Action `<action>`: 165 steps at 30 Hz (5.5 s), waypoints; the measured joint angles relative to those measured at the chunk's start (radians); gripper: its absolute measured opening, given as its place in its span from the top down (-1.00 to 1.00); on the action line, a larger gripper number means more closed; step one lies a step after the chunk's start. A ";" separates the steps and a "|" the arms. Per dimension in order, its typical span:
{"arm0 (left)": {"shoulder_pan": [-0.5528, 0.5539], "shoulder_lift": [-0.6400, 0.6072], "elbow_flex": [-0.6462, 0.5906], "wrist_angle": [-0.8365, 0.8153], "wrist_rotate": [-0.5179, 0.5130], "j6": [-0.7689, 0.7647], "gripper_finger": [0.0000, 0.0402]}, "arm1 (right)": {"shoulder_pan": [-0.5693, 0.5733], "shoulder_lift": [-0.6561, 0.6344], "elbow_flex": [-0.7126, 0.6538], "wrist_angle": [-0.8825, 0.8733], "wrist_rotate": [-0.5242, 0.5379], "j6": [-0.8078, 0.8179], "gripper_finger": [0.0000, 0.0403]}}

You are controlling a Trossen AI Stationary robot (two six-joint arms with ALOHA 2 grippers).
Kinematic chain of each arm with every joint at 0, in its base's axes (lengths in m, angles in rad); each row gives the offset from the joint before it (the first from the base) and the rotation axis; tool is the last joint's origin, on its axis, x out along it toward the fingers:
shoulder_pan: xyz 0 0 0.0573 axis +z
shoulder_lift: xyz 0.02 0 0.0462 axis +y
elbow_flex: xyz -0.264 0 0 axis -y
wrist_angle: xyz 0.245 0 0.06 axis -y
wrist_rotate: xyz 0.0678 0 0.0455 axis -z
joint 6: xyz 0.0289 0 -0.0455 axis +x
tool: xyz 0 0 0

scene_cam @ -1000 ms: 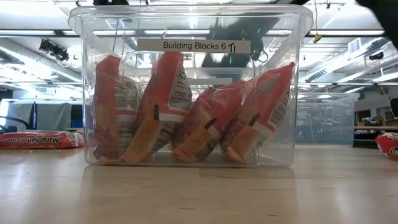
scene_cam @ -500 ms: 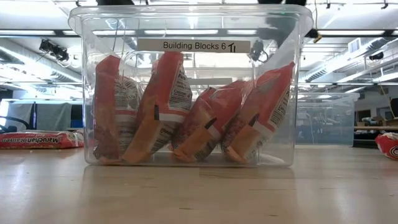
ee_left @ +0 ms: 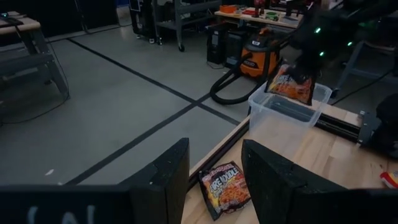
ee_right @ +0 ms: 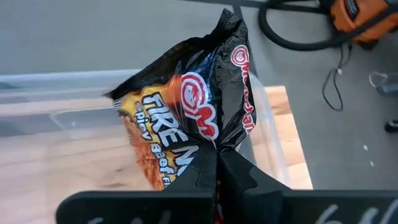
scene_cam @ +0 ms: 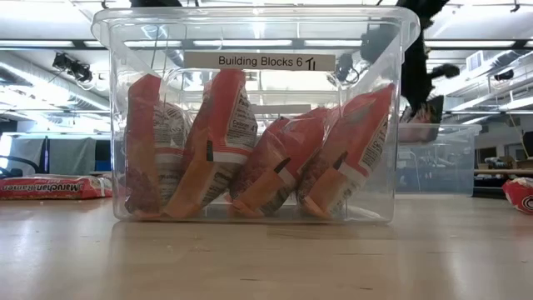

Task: Sort Maruchan noodles
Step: Put the black noodle pack into the top transparent bin, then move the bottom right transparent bin to the middle right of the table

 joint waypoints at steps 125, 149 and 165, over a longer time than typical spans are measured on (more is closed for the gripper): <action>0.001 0.078 0.000 -0.240 0.126 -0.131 0.25 | 0.191 0.076 0.095 -0.073 -0.333 -0.148 0.02; -0.002 0.078 0.000 -0.226 0.096 -0.174 0.25 | 0.285 -0.092 -0.236 0.382 -0.260 -0.102 -0.21; -0.002 0.079 0.000 0.047 0.212 -0.026 0.25 | 0.887 -0.425 -0.173 0.147 -0.862 -0.184 -0.19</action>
